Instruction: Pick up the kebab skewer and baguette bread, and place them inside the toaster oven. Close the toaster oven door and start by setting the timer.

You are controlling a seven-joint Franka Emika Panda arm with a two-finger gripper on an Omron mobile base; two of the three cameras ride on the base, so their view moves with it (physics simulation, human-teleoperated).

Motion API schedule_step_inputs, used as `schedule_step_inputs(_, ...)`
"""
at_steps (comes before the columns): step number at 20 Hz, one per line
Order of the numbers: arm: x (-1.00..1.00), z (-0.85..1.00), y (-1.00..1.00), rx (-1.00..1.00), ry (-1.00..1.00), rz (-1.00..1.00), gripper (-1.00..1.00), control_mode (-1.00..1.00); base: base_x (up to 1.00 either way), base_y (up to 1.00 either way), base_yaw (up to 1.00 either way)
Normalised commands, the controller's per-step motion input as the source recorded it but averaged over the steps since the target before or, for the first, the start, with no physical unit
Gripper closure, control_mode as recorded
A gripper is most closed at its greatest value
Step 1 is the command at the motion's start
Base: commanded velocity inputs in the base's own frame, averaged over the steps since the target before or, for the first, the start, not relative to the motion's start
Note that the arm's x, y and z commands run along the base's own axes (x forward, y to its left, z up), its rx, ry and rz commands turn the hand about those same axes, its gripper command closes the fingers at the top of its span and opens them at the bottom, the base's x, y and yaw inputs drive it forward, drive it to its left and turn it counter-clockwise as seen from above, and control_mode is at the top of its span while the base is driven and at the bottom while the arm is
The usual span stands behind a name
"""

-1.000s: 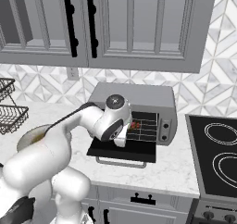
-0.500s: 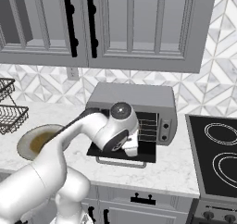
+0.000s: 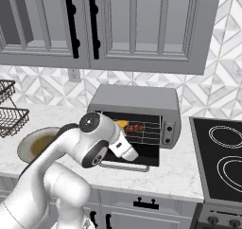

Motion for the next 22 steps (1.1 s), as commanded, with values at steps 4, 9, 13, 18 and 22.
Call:
schedule_step_inputs(4, -0.19, 0.0, 0.12, -0.3, -0.05, 0.51, -1.0, -1.0, 0.0, 0.0, 0.0)
schedule_step_inputs(9, -0.2, 0.0, -0.15, -0.06, -0.03, 0.74, -1.0, -1.0, 0.0, 0.0, 0.0)
schedule_step_inputs(13, -0.15, 0.0, 0.03, -0.06, -0.04, 0.51, -1.0, -1.0, 0.0, 0.0, 0.0)
schedule_step_inputs(18, -0.01, -0.01, 0.5, -0.15, -0.01, 0.02, -1.0, -1.0, 0.0, 0.0, 0.0)
schedule_step_inputs(22, 0.0, -0.04, 0.4, -0.13, 0.0, 0.0, -1.0, -1.0, 0.0, 0.0, 0.0)
